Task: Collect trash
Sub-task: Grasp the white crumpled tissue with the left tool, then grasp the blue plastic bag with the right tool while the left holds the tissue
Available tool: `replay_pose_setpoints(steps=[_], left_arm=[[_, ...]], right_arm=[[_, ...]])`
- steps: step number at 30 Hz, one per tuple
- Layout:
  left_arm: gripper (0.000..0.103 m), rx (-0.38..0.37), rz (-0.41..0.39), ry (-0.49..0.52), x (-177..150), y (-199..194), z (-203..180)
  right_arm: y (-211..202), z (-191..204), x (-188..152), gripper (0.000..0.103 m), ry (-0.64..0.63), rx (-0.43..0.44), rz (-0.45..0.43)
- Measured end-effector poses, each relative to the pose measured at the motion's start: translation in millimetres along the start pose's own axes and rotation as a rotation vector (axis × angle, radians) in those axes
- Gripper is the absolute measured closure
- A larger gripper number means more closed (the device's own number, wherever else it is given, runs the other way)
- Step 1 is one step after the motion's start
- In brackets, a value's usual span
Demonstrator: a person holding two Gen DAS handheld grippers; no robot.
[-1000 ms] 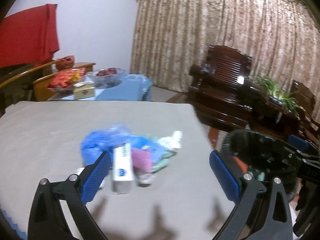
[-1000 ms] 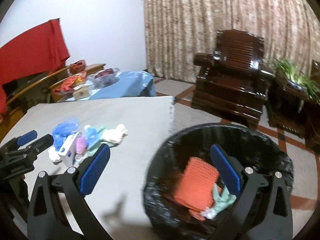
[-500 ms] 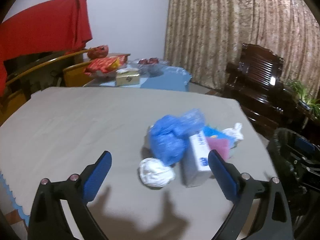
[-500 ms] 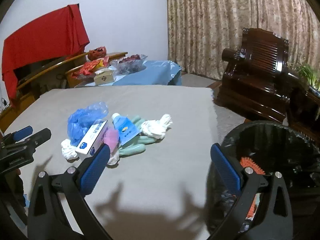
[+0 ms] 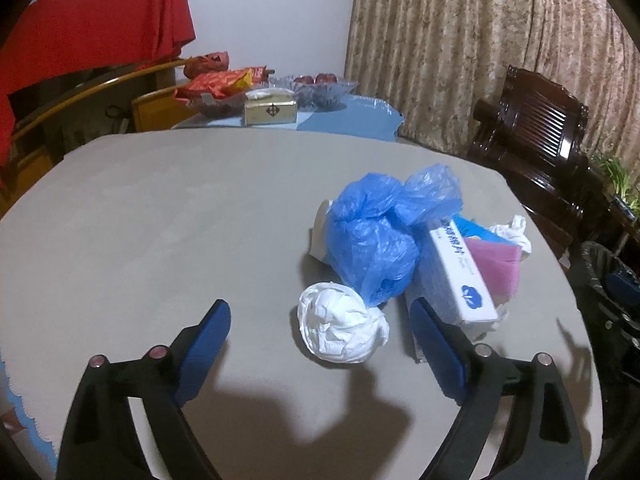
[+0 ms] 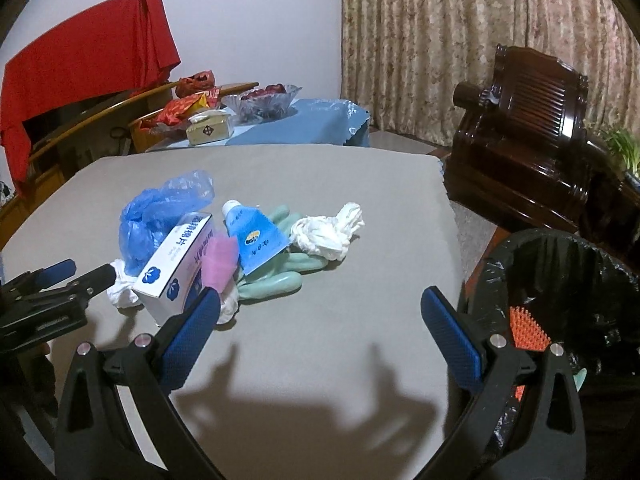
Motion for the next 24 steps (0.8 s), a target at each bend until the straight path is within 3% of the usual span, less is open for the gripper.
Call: replay_pose_setpoints(steps=[5,13,16,24], left_arm=[[0.024,-0.012,0.051,-0.017,-4,17,0],[0.060,-0.072,0.105,-0.018,-14,26,-7],[0.065,-0.079,0.098,-0.012,-14,22,-10],[0.066,-0.090,0.048,-0.034,-6,-11,1]], right_arm=[[5,-2,-3,0.005,-0.005,-0.004,0.012],[9,-3,-4,0.005,-0.005,-0.004,0.028],[9,0,-2,0.005,-0.007,-0.001,0.023],[2,12,8,0.005,-0.015,0.018,-0.001]])
Point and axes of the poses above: each gripper's, at about its wrist camera, not at the fingertips, and y roughly the way its jaws point, z to its left, x to its top, the point moved 7 cm from there along y, roughly the way its jaws point, and after that the axes turned 7 degrees about -y, right-handed, at the moved point
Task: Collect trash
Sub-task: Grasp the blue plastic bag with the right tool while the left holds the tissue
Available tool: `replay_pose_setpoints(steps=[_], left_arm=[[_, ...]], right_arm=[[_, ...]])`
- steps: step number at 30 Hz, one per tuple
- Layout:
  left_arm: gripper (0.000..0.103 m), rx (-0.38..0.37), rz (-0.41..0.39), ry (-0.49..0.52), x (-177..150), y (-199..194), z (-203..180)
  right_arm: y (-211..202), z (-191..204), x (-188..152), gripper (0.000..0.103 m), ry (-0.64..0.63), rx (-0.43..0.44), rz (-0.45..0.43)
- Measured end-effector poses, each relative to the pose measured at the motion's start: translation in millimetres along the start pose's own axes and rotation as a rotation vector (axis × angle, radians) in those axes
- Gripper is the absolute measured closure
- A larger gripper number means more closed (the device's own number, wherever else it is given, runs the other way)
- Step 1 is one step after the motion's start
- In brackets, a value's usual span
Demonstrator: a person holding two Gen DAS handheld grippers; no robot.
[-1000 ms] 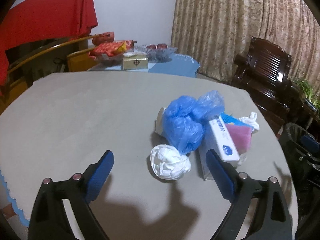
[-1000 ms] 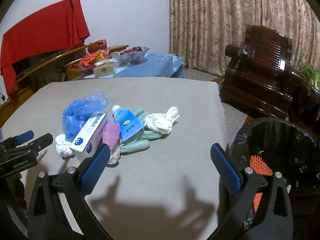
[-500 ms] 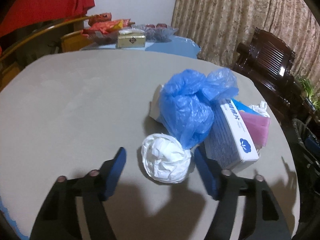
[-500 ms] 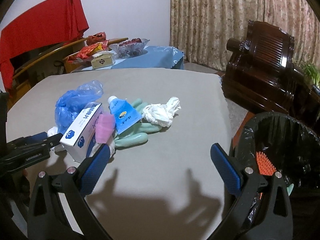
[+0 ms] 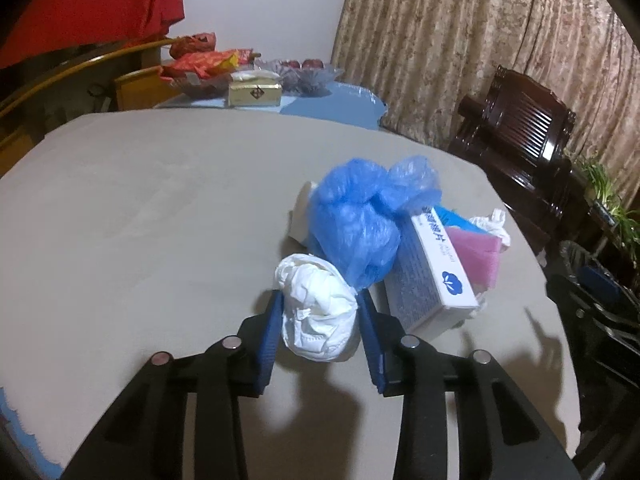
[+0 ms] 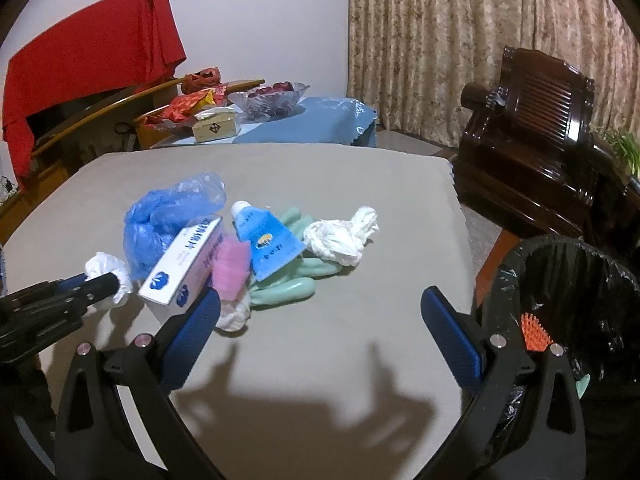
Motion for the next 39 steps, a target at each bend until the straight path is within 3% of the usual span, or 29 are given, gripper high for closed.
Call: replay_pose_setpoints(steps=[21,32,37,39], left_arm=[[0.066,0.082,-0.083,-0.035,17,-29,53],[0.066,0.123,-0.116,-0.074,32,-37,87],[0.066,0.129,-0.122,-0.080,35,-39,93],[0.066,0.130,-0.124,-0.086,35,-40,94]], right_arm=[[9,90,34,0.007,-0.072,0.129,-0.037],[40,144,59,0.007,-0.126,0.183,-0.013],[59,153,61,0.029,-0.139,0.192,0.041],[64,157,60,0.047,-0.153,0.206,0.063]])
Point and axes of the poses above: each gripper's, at about its wrist camera, not at the fingertips, and y roughly the way its jaws point, z to its left, x to its top, the point moved 7 cm from there along y, roughly the way its jaws point, and after that the axes turned 7 degrees about -y, right-handed, at the moved point
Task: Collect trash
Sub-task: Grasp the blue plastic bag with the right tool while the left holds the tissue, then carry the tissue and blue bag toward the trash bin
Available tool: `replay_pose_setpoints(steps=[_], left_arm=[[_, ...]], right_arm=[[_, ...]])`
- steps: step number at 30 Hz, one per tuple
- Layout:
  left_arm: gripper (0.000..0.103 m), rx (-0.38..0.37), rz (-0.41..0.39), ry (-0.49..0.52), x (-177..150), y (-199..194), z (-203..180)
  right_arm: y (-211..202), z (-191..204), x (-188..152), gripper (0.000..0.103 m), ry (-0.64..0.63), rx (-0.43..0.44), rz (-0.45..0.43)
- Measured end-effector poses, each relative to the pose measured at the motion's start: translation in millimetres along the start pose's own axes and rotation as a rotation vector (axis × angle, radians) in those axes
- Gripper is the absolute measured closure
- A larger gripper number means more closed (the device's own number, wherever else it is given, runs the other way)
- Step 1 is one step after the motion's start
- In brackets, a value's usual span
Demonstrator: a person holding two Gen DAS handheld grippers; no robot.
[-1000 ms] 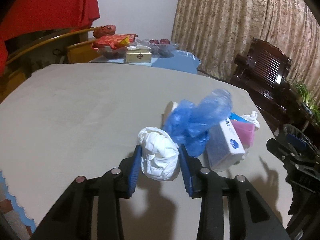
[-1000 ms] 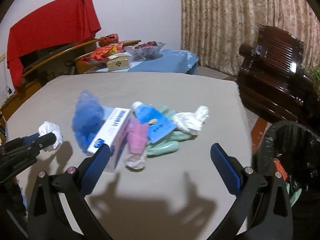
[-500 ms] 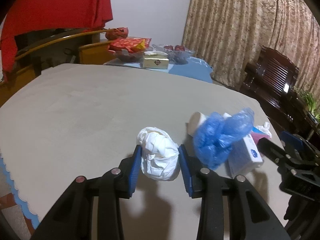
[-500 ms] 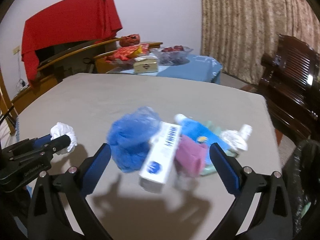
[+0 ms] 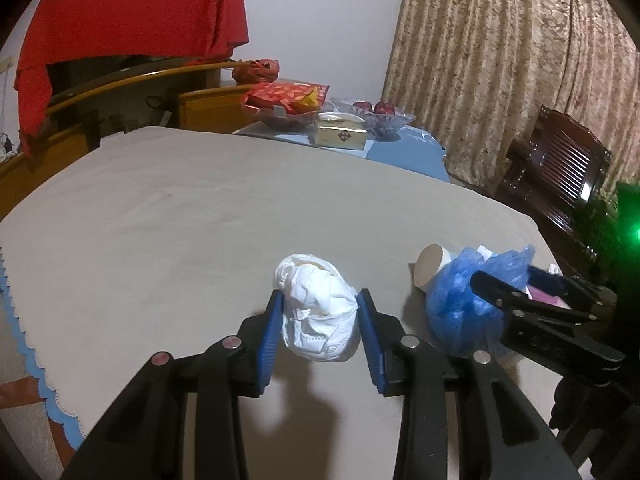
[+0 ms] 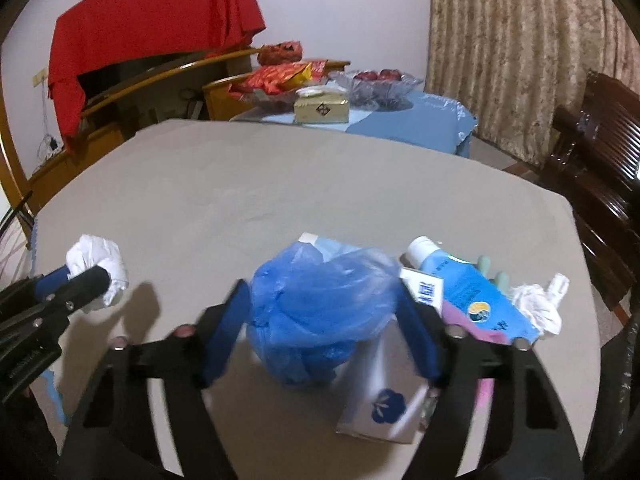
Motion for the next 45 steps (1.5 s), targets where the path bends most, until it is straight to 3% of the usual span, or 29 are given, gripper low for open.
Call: replay_pose_setpoints(steps=[1,3,6,9,25,36,45], left_arm=[[0.066,0.000,0.000,-0.004,2,0,2],[0.066,0.000,-0.001,-0.005,3,0,2],[0.066,-0.003,-0.002,-0.001,3,-1,1],[0.066,-0.007,-0.005,0.003,3,-4,-2],[0.066,-0.062,-0.070,0.042,25,-40,-45],[0.066,-0.129,-0.089,0.083,27,-59,-95],[0.066,-0.211,-0.083,0.132,20,-68,-153]], right_arm=[[3,1,-1,0.051,-0.004,0.009,0.011],[5,4,-3,0.071,-0.006,0.035,0.026],[0,8,-5,0.088,-0.009,0.067,0.029],[-9,7,-3,0.093,0.001,0.094,0.015],[-93,-11,31,0.094,0.004,0.118,-0.140],[-144,-51,17,0.094,0.050,0.065,-0.184],[-185,-106,-10,0.094,0.105,-0.017,-0.203]])
Point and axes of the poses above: each gripper's, at about its wrist camera, not at the fingertips, and y roughly the way its jaws point, z to its left, x to its top, the point moved 7 cm from there along y, roughly the way its jaws point, and after that the axes turned 7 degrees about -y, right-handed, at the moved point
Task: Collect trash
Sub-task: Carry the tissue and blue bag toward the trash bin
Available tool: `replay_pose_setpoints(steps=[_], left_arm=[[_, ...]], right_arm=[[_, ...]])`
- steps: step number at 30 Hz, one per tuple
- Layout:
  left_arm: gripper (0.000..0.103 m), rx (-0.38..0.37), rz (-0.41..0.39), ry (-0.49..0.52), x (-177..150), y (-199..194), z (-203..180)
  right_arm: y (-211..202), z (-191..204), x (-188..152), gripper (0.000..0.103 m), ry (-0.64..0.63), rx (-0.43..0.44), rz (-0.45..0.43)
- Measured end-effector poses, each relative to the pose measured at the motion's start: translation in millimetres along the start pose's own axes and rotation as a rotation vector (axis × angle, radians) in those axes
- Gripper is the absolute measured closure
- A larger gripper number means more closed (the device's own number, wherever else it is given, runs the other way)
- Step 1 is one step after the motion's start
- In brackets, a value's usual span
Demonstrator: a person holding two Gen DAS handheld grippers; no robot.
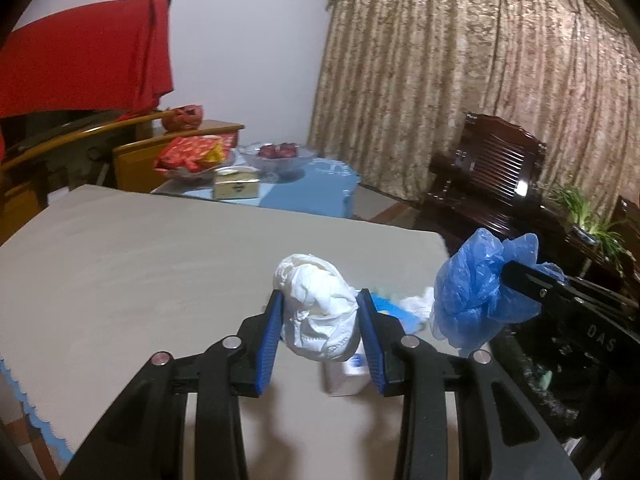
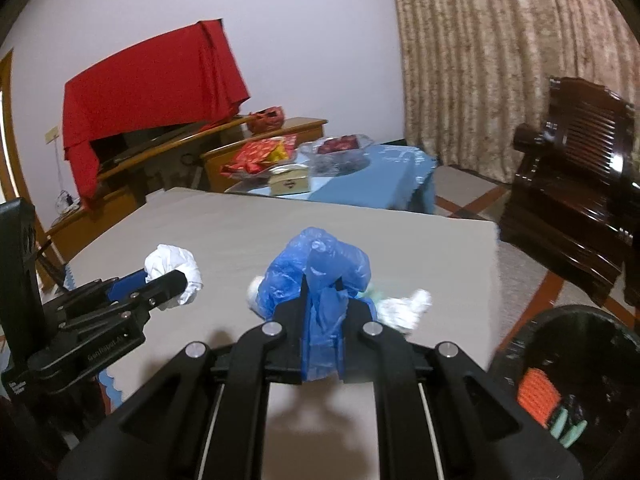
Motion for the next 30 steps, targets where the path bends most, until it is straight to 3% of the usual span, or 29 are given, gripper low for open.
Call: replay_pose_setpoints(steps=[30], left_arm=[[0.066,-0.374,0.078,0.238,-58,20,-260]], right_arm=[[-128,-197,-89,0.094,0.182,-0.342,-0.009]])
Point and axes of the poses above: each gripper's, at about its wrist camera, not at the fingertips, and y roughly the way its jaws point, z to its left, x to its top, the point moved 7 cm from there along y, roughly the way its jaws point, and after that the axes turned 7 degrees about -y, right-handed, at the moved point
